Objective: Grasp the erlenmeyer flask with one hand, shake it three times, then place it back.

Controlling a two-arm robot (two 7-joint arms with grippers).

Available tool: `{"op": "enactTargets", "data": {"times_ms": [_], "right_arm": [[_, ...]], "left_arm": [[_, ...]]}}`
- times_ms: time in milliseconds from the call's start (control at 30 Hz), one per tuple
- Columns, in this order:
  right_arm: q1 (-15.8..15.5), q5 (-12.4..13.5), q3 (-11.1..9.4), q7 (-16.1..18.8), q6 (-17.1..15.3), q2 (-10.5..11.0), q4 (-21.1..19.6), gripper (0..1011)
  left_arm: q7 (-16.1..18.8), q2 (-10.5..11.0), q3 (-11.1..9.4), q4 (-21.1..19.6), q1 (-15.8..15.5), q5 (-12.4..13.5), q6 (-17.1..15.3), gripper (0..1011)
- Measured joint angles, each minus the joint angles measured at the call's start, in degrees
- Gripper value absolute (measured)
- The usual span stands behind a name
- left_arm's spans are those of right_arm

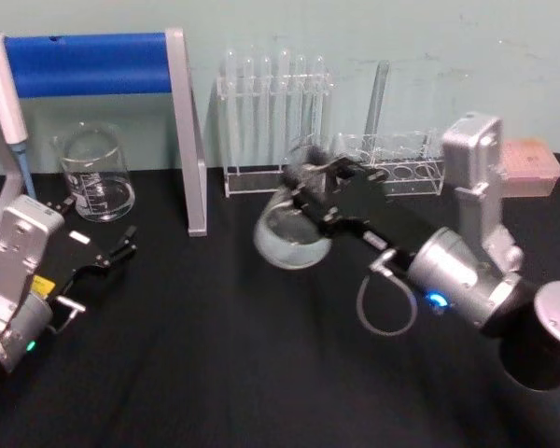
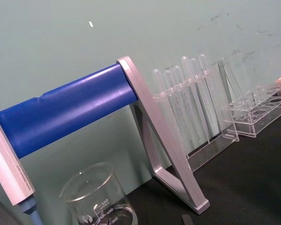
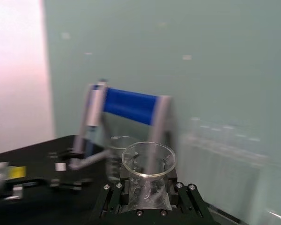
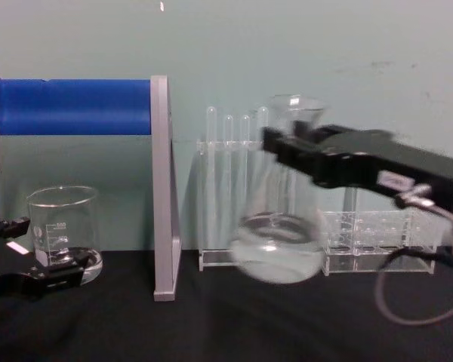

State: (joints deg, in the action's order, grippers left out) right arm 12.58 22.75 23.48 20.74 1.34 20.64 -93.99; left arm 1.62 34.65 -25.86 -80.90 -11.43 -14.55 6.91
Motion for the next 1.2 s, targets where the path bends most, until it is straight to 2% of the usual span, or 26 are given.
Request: {"op": "enactTargets", "data": {"times_ms": [33, 67, 133, 200, 300, 367, 400, 433, 667, 800, 967, 1200], "right_arm": [[-0.9, -0.5, -1.4, -1.5, 0.0, 0.2, -0.6, 449], [-0.9, -0.5, -1.4, -1.5, 0.0, 0.2, -0.6, 449], [-2.3, -1.3, -3.4, -3.9, -0.1, 0.5, -1.5, 449], [-3.2, -1.8, -4.6, -5.4, -0.3, 0.7, -2.1, 449], [-5.8, -3.1, -8.0, -9.1, -0.6, 1.1, -3.9, 449], [-6.8, -3.4, -9.4, -10.4, -0.8, 1.3, -4.6, 449], [-6.8, -3.4, -9.4, -10.4, -0.8, 1.3, -4.6, 449], [-8.5, -4.1, -11.6, -12.6, -1.2, 1.3, -5.7, 449], [-10.2, -4.9, -14.0, -13.9, -1.8, 0.9, -6.7, 449], [-9.8, -5.4, -13.8, -12.8, -1.8, 0.6, -6.6, 449], [-8.3, -5.6, -12.0, -9.7, -1.8, 0.0, -5.5, 449], [-4.2, -5.7, -7.4, -2.8, -1.6, -1.6, -2.3, 449]], "left_arm": [[0.0, 0.0, 0.0, 0.0, 0.0, 0.0, 0.0, 1001], [0.0, 0.0, 0.0, 0.0, 0.0, 0.0, 0.0, 1001], [0.0, 0.0, 0.0, 0.0, 0.0, 0.0, 0.0, 1001], [0.0, 0.0, 0.0, 0.0, 0.0, 0.0, 0.0, 1001], [0.0, 0.0, 0.0, 0.0, 0.0, 0.0, 0.0, 1001], [0.0, 0.0, 0.0, 0.0, 0.0, 0.0, 0.0, 1001], [0.0, 0.0, 0.0, 0.0, 0.0, 0.0, 0.0, 1001], [0.0, 0.0, 0.0, 0.0, 0.0, 0.0, 0.0, 1001], [0.0, 0.0, 0.0, 0.0, 0.0, 0.0, 0.0, 1001], [0.0, 0.0, 0.0, 0.0, 0.0, 0.0, 0.0, 1001], [0.0, 0.0, 0.0, 0.0, 0.0, 0.0, 0.0, 1001], [0.0, 0.0, 0.0, 0.0, 0.0, 0.0, 0.0, 1001]]}}
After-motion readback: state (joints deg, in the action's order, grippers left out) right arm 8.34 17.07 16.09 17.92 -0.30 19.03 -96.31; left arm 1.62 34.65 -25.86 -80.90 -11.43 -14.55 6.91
